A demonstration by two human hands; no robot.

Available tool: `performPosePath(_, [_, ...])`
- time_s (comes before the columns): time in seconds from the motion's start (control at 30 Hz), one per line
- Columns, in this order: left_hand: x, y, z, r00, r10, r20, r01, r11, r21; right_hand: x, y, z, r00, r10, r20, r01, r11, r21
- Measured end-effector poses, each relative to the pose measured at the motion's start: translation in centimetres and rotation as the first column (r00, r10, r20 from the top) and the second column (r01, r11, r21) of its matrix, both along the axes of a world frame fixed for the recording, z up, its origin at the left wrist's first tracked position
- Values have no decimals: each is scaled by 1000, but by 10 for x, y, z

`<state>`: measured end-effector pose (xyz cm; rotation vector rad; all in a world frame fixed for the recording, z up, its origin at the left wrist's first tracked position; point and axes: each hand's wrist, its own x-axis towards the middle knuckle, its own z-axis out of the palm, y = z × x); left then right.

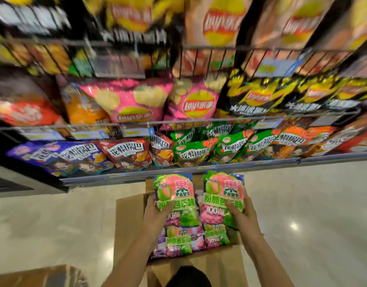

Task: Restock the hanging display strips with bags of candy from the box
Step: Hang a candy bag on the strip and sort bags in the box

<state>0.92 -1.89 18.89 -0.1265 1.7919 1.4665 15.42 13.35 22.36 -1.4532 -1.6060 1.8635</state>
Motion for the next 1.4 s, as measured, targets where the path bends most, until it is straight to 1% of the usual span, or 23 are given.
performPosePath(0.13, [-5,-17,105,995,81,-64,-76,994,83,-9,-13,108,997,-7,-81,10,999,46])
performPosePath(0.23, [-10,-32,190,983,143,-117,-129,985,118,-16,-30,191,993,26,-115,-18,997,71])
performPosePath(0.33, [-13,-49,283,964,227,-142,-192,955,225,-28,-50,272,985,60,-163,-40,992,122])
performPosePath(0.4, [-17,-63,336,949,264,-171,-203,930,307,-36,-61,318,976,69,-204,-47,993,111])
performPosePath(0.53, [-28,-102,431,901,338,-272,-222,897,382,-57,-86,416,940,99,-328,-62,991,119])
performPosePath(0.57, [-31,-112,451,877,371,-305,-238,888,395,-61,-93,439,929,115,-352,-72,989,131])
performPosePath(0.63, [-38,-132,486,846,395,-357,-247,886,394,-70,-104,474,904,181,-388,-118,977,180])
performPosePath(0.7, [-44,-151,514,807,434,-400,-275,876,396,-78,-118,506,874,253,-414,-147,951,272])
performPosePath(0.8, [-53,-173,551,721,478,-502,-275,862,426,-93,-136,541,799,361,-480,-210,917,340])
performPosePath(0.87, [-56,-184,572,683,522,-511,-277,832,481,-106,-147,557,768,415,-488,-241,893,380])
performPosePath(0.93, [-57,-194,592,652,586,-481,-302,783,544,-123,-156,567,736,442,-512,-259,884,389])
performPosePath(1.03, [-62,-214,608,617,641,-457,-362,746,558,-147,-176,582,670,493,-555,-337,868,365])
performPosePath(1.17, [-72,-262,616,534,728,-430,-453,676,581,-179,-211,595,599,578,-554,-434,816,381])
performPosePath(1.23, [-73,-287,621,480,769,-423,-491,635,597,-195,-231,599,570,598,-563,-464,800,380])
performPosePath(1.33, [-85,-327,621,413,793,-448,-514,609,605,-218,-267,602,544,624,-561,-514,776,366])
performPosePath(1.4, [-96,-354,621,393,796,-459,-514,605,609,-233,-290,604,528,645,-553,-535,758,374])
